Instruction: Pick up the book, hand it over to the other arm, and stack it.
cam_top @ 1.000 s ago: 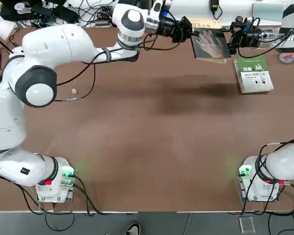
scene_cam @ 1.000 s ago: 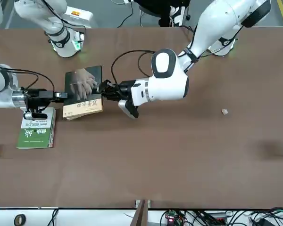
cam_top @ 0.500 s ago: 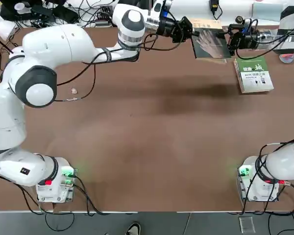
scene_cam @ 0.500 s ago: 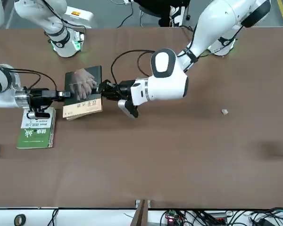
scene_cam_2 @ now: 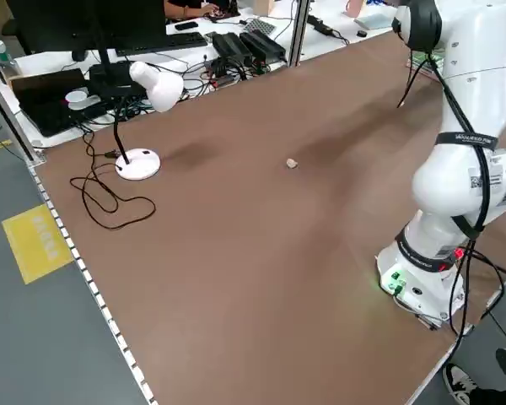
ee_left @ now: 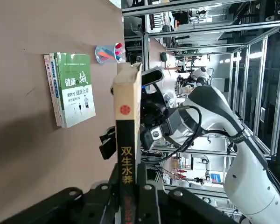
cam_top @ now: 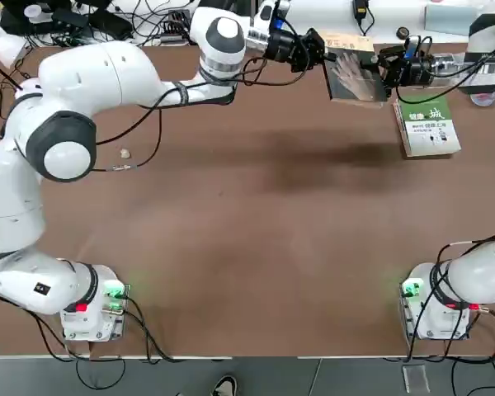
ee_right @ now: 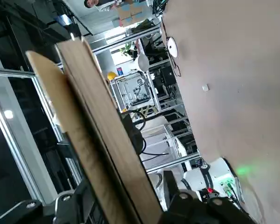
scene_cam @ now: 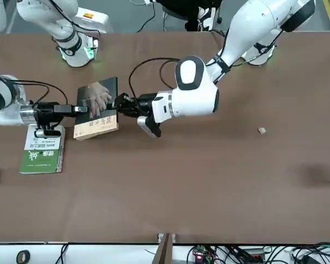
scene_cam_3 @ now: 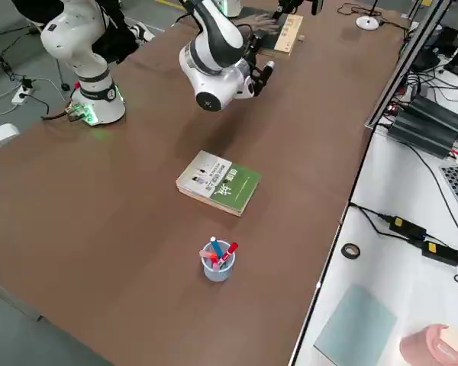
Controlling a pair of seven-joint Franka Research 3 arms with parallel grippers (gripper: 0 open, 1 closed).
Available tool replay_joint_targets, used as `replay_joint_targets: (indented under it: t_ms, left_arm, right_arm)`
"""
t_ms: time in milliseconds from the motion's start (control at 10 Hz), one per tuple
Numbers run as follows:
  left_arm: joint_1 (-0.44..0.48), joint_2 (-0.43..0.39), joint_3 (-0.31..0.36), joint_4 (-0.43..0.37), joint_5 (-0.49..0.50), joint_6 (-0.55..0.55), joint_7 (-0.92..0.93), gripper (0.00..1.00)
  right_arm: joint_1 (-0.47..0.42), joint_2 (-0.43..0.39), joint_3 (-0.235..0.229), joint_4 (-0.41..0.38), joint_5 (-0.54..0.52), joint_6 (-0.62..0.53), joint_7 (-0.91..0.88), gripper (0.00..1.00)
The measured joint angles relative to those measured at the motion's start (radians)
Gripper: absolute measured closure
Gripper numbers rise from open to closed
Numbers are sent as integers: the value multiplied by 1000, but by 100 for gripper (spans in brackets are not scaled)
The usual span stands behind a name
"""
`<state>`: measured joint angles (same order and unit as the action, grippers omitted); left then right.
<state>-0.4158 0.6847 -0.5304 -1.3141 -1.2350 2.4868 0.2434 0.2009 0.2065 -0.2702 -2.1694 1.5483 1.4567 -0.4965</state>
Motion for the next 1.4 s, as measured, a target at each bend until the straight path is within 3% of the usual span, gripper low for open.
replay_joint_targets:
  t_ms: [100, 300, 500, 600, 1100, 1200, 1400]
  left_arm:
    - [0, 0, 0, 0, 0, 1, 0, 84]
    - [0, 0, 0, 0, 0, 2, 0, 84]
    - [0, 0, 0, -1, 0, 3, 0, 85]
    - [-1, 1, 0, -1, 0, 4, -6, 85]
    - [-10, 1, -1, 2, 0, 15, -15, 81]
    - [-10, 1, -1, 2, 0, 19, -14, 76]
    - [-7, 1, 0, 6, 0, 21, -14, 56]
  right_arm:
    - [0, 0, 0, -2, 0, -5, 0, 45]
    - [0, 0, -2, -2, 0, -20, 9, 52]
    - [0, -1, -11, -1, 2, -46, 56, 74]
    - [0, -2, -18, 0, 2, -58, 68, 80]
    - [0, -5, -36, 0, 1, -93, 86, 84]
    - [0, -5, -41, 0, 1, -96, 95, 84]
    - [-2, -5, -58, 2, 0, -109, 123, 84]
